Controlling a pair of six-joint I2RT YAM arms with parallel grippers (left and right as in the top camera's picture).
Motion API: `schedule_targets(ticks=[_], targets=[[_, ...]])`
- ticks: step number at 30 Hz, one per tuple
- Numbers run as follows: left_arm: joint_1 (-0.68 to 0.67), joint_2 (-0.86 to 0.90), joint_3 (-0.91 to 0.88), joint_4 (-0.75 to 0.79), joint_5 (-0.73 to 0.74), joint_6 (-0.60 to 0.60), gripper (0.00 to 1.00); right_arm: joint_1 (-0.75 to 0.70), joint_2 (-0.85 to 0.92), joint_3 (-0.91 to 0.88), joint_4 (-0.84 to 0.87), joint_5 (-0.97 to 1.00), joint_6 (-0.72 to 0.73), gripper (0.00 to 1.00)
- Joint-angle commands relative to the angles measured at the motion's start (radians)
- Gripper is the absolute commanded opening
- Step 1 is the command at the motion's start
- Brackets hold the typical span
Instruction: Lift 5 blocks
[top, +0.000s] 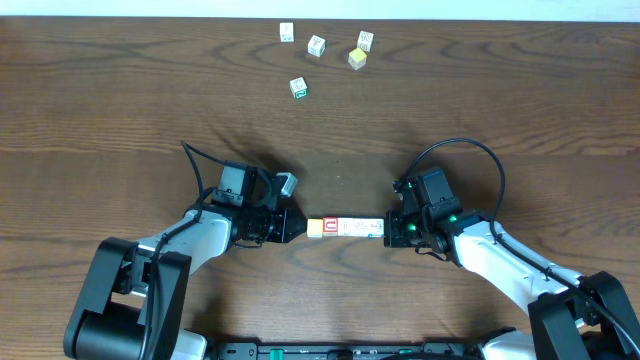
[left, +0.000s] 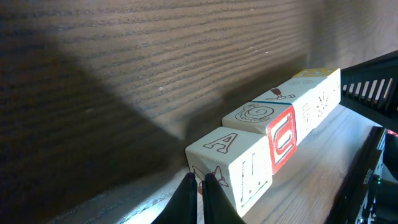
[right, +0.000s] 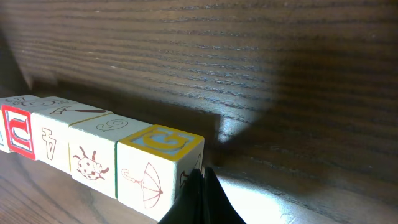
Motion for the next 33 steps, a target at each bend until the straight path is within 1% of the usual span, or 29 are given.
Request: schedule_targets(ticks=[1,9,11,15,24,33], targets=[[-0.019,0.008,0.016,0.004,0.124,0.008,0.07,0.042,0.005,0.014,0.014,-0.152,-0.018,0.01],[-0.019,0.008,0.016,0.003,0.127,-0.003,0.07,0.042,0.005,0.014,0.022,-0.169,-0.018,0.01],[-0.019,0.008,0.016,0.004,0.15,-0.003,0.07,0.043,0.005,0.015,0.029,-0.183,-0.018,0.01],[-0.019,0.008,0.016,0.003,0.15,-0.006,0.07,0.043,0.002,0.015,0.062,-0.215,-0.018,0.01],[-0.019,0.008,0.016,0.008,0.169,-0.01,0.07,0.044,-0.016,0.015,0.062,-0.218,-0.017,0.01],[-0.019,0.007,0.016,0.008,0.173,-0.01,0.07,0.113,-0.016,0.015,0.078,-0.198,-0.002,0.01]])
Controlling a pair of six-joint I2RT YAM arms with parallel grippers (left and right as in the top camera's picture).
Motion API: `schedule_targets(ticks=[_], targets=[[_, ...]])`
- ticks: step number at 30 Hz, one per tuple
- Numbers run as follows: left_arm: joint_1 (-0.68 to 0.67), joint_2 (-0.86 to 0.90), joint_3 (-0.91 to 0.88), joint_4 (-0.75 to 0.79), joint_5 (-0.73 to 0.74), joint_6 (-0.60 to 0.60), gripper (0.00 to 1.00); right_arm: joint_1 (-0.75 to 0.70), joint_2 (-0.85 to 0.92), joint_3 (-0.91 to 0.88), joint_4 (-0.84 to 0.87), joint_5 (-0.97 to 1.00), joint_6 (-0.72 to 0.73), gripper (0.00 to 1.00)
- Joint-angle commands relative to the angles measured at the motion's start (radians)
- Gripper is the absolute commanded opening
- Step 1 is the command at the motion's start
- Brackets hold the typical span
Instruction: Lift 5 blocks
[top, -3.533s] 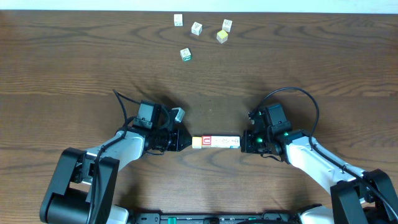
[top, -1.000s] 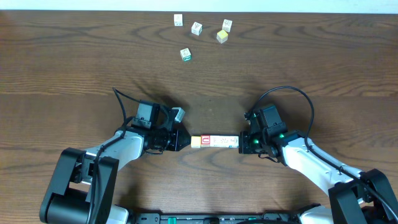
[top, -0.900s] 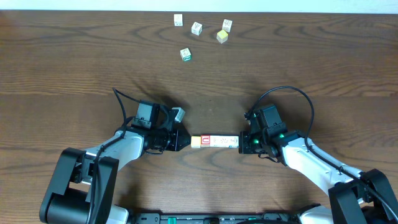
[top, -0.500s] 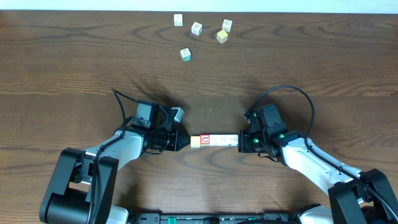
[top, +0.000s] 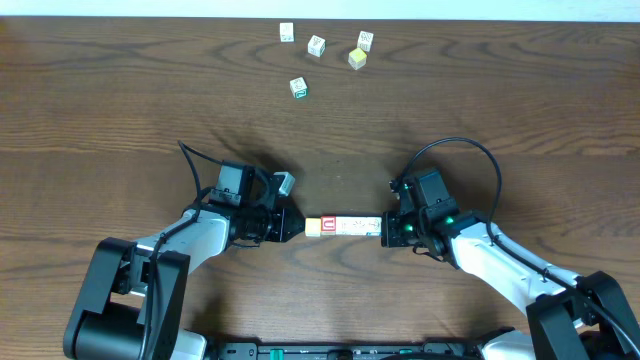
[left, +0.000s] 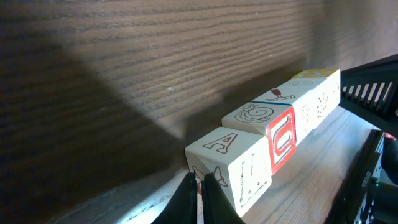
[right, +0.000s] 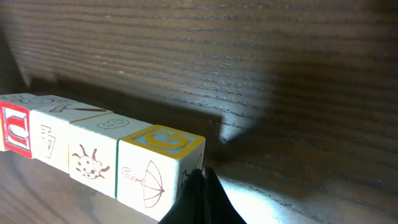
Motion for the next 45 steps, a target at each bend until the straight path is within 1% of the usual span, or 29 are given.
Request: schedule_targets(ticks=[1,12,16,24,45], targets=[[-0.033,0.007,0.016,0.011,0.167,-0.006,0.07,0.081,-0.016,0.017,0.044,-0.226,0.003,0.01],[-0.033,0.007,0.016,0.014,0.169,-0.006,0.07,0.082,-0.016,0.017,0.065,-0.225,0.02,0.01],[-0.034,0.007,0.016,0.05,0.169,-0.048,0.07,0.088,-0.016,0.017,0.072,-0.227,0.031,0.01],[-0.097,0.007,0.027,0.07,0.136,-0.067,0.07,0.095,-0.016,0.018,0.091,-0.227,0.049,0.01],[-0.103,0.007,0.033,0.069,0.133,-0.071,0.07,0.101,-0.016,0.05,0.078,-0.243,0.048,0.01]])
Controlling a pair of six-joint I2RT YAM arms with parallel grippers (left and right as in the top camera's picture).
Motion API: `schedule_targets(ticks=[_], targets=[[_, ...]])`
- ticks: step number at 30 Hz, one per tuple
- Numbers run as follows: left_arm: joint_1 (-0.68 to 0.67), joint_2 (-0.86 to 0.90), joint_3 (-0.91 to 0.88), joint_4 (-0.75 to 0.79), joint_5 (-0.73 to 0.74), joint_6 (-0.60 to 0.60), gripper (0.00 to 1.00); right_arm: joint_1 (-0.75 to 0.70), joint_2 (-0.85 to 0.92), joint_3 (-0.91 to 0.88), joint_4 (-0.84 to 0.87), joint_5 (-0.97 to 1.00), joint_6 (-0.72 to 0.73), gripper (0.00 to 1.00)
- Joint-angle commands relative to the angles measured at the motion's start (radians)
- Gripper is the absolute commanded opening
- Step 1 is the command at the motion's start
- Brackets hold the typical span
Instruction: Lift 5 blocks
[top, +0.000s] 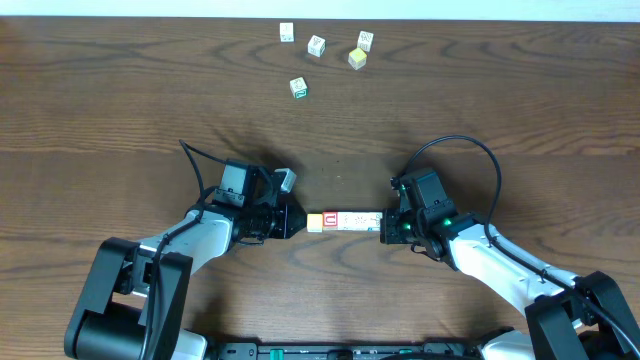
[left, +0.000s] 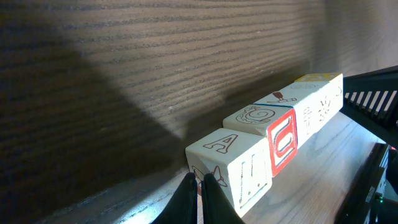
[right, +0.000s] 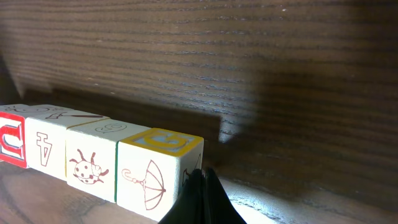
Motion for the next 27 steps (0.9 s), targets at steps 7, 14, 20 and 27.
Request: schedule_targets(ticks=[7,14,20,27], targets=[[-0.076,0.007,0.043,0.009,0.172,-0.014,0.07,0.089,-0.015,0.058,0.033,-0.307,0.015,0.01],[-0.076,0.007,0.063,0.0,0.172,-0.021,0.07,0.09,-0.015,0.076,0.003,-0.306,0.009,0.01],[-0.076,0.006,0.066,-0.002,0.172,-0.025,0.07,0.089,-0.015,0.118,-0.03,-0.302,-0.016,0.01],[-0.076,0.005,0.066,-0.002,0.172,-0.032,0.07,0.089,-0.015,0.123,-0.035,-0.299,-0.016,0.01]])
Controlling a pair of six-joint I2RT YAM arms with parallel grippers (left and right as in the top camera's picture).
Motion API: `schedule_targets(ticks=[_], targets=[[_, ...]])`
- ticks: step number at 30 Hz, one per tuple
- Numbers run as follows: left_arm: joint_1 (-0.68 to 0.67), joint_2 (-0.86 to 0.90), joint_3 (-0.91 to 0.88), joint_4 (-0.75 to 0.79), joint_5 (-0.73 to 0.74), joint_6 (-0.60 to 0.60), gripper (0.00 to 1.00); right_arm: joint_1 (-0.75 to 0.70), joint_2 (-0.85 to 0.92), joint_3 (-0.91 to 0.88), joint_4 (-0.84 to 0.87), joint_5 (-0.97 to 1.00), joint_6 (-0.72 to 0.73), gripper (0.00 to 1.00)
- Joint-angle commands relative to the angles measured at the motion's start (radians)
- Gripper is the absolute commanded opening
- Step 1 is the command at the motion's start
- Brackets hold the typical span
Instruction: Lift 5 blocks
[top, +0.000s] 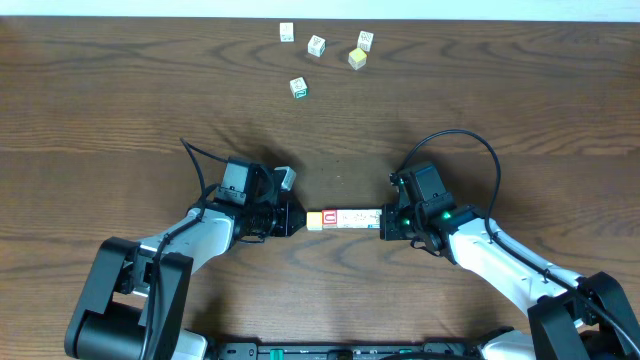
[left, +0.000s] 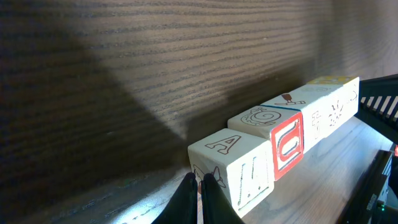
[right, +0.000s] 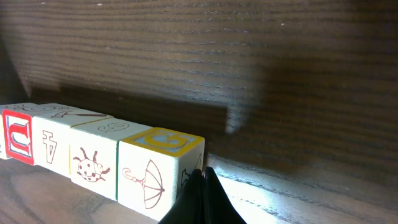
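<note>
A row of several white picture blocks (top: 344, 219) hangs end to end, clamped between my two grippers. My left gripper (top: 299, 220) is shut, its tips pressing the end face of the "A" block (left: 233, 165). My right gripper (top: 384, 221) is also shut, tips against the end of the yellow-topped "G" block (right: 158, 162). In the left wrist view the closed fingertips (left: 200, 180) sit at the A block's lower corner. In the right wrist view the fingertips (right: 201, 174) touch the G block's side. The row's shadow falls on the table apart from it, so it looks raised.
Several loose small blocks lie near the table's far edge, among them a green-marked one (top: 298, 88) and a yellow one (top: 357, 58). Each arm's black cable arches above its wrist. The dark wood table (top: 520, 110) stretches all round.
The row and both shut grippers sit slightly farther up in the overhead view. In the wrist views the shadow lies a little farther from the blocks. Both grippers are still pressed on the row's ends.
At the oldest moment the row was squeezed between both shut grippers low in the overhead view. At each later moment row and grippers stood a bit farther up together, the row unbroken, its shadow drawing away from it.
</note>
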Motion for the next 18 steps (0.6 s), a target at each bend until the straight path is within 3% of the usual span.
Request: schedule_targets(ticks=[1,18], targets=[[-0.068,0.005,0.05,0.018,0.2,-0.005,0.07,0.089,-0.016,0.066,0.043,-0.307,-0.008,0.01],[-0.068,0.005,0.119,-0.01,0.209,-0.014,0.07,0.089,-0.016,0.108,0.024,-0.3,-0.008,0.01]])
